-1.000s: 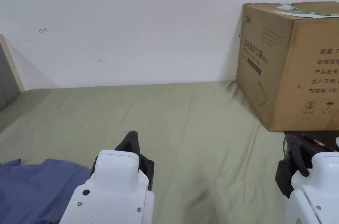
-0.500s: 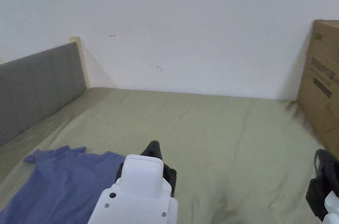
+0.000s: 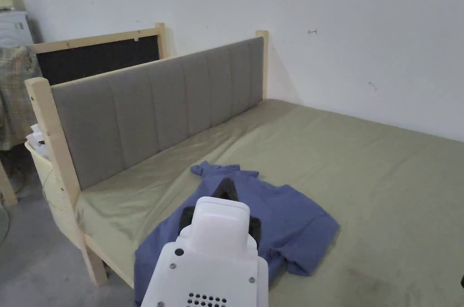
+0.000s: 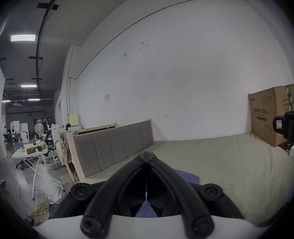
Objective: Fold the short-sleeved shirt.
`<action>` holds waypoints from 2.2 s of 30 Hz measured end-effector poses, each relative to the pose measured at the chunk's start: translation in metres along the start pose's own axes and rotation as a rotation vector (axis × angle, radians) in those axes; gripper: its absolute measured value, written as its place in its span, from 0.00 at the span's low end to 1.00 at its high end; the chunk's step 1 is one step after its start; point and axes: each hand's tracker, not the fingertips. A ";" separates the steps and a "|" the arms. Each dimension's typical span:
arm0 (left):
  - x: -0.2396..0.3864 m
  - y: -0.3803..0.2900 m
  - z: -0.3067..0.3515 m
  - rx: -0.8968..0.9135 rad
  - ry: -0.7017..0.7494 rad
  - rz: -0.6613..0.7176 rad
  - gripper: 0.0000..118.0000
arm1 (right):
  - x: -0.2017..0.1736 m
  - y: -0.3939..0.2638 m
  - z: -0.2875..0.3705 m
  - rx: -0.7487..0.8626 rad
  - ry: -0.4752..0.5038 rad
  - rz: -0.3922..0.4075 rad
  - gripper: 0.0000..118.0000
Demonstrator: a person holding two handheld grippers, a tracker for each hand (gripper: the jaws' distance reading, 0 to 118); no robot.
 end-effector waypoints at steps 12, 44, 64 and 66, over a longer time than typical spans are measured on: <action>0.013 -0.034 -0.199 -0.386 -0.234 0.027 0.00 | 0.055 -0.014 -0.022 -0.108 -0.031 -0.027 0.00; 0.009 -0.190 -0.402 -1.069 -0.270 0.016 0.00 | 0.092 -0.082 -0.048 -0.453 0.087 -0.125 0.00; 0.049 0.232 -0.223 -0.265 -0.674 0.040 0.00 | 0.164 -0.006 0.052 -0.240 -0.142 -0.157 0.00; 0.085 0.252 -0.206 -0.240 -0.777 0.026 0.00 | 0.176 -0.001 0.062 -0.227 -0.182 -0.172 0.00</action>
